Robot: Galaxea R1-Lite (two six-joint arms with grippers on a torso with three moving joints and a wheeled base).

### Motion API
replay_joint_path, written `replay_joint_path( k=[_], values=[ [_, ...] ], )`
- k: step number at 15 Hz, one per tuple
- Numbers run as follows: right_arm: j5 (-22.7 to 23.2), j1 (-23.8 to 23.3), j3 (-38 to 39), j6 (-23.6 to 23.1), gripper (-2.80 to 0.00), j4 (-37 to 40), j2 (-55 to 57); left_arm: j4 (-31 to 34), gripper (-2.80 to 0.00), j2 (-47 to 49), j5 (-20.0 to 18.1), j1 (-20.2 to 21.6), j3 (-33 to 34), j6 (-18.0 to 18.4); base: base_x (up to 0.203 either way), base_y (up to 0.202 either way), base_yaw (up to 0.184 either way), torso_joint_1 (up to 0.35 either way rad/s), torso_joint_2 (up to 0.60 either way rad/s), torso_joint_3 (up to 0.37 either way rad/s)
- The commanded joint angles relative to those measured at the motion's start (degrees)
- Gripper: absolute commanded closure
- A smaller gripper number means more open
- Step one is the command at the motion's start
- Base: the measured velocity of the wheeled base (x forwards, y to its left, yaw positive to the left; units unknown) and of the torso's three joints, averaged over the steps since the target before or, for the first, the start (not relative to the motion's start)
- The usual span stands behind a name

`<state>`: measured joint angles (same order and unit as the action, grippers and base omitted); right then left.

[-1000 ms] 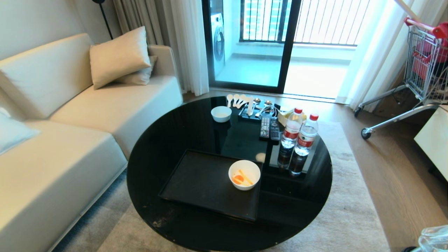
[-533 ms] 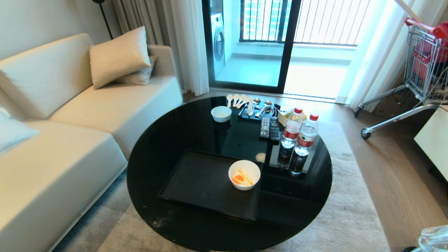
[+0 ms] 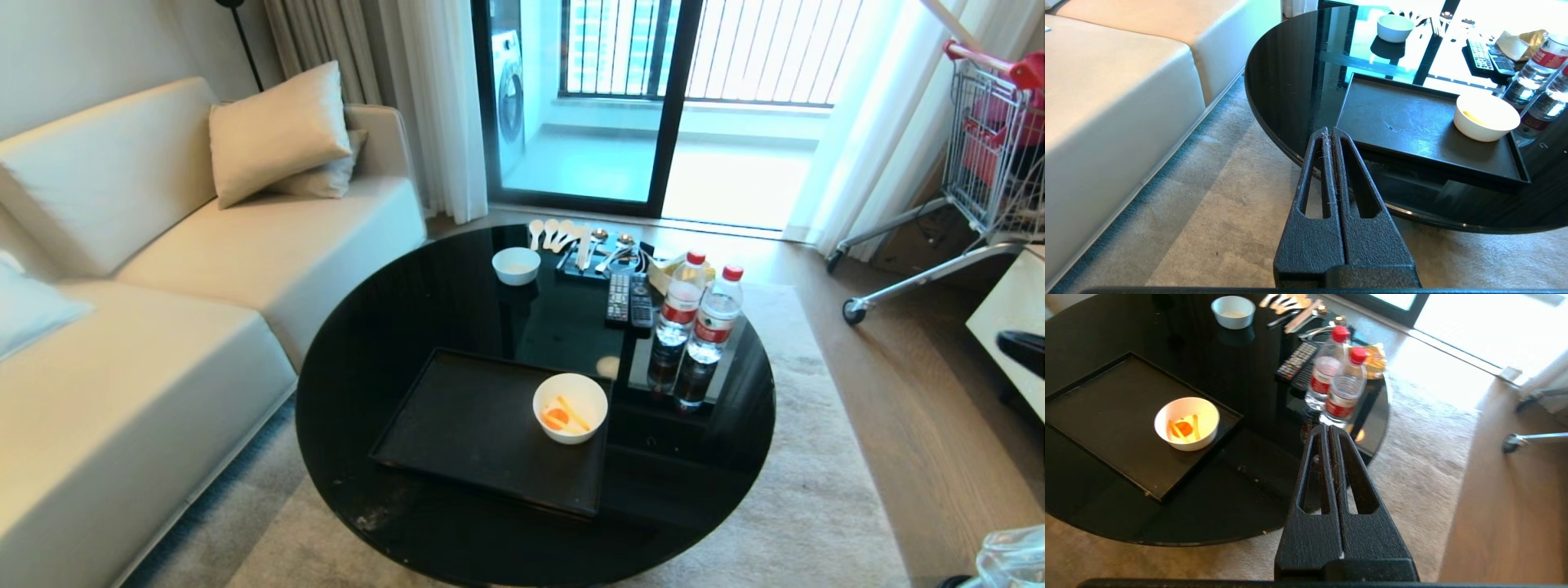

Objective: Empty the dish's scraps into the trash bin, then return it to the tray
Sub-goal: Pick up the bowl with leftover food

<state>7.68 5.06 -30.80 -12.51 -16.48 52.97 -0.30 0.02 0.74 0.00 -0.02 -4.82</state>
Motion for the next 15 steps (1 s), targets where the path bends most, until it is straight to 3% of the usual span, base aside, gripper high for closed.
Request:
replay_joint_path(
  k=[1,4,8,13,15],
  values=[
    [2.2,3.7,-1.9,0.0,0.0,-6.2,13.2,0.0,0.0,0.0,0.0,0.0,0.0,-0.1,0.0,0.0,0.0,0.0,0.0,0.0],
    [7.5,8.0,-4.7,-0.1,0.0,-11.9,23.2,0.0,0.0,0.0,0.0,0.0,0.0,-0.1,0.0,0.0,0.0,0.0,0.0,0.0],
    [8.9,13.5,-14.9,-0.1,0.0,-12.4,35.8,0.0,0.0,0.0,0.0,0.0,0.0,-0.1,0.0,0.0,0.0,0.0,0.0,0.0],
    [5.4,19.4,-29.9,0.8,0.0,-3.5,48.6,0.0,0.0,0.0,0.0,0.0,0.0,-0.1,0.0,0.0,0.0,0.0,0.0,0.0],
    [2.2,22.6,-35.2,7.0,0.0,1.7,52.0,0.0,0.0,0.0,0.0,0.0,0.0,0.0,0.0,0.0,0.0,0.0,0.0,0.0]
  ],
)
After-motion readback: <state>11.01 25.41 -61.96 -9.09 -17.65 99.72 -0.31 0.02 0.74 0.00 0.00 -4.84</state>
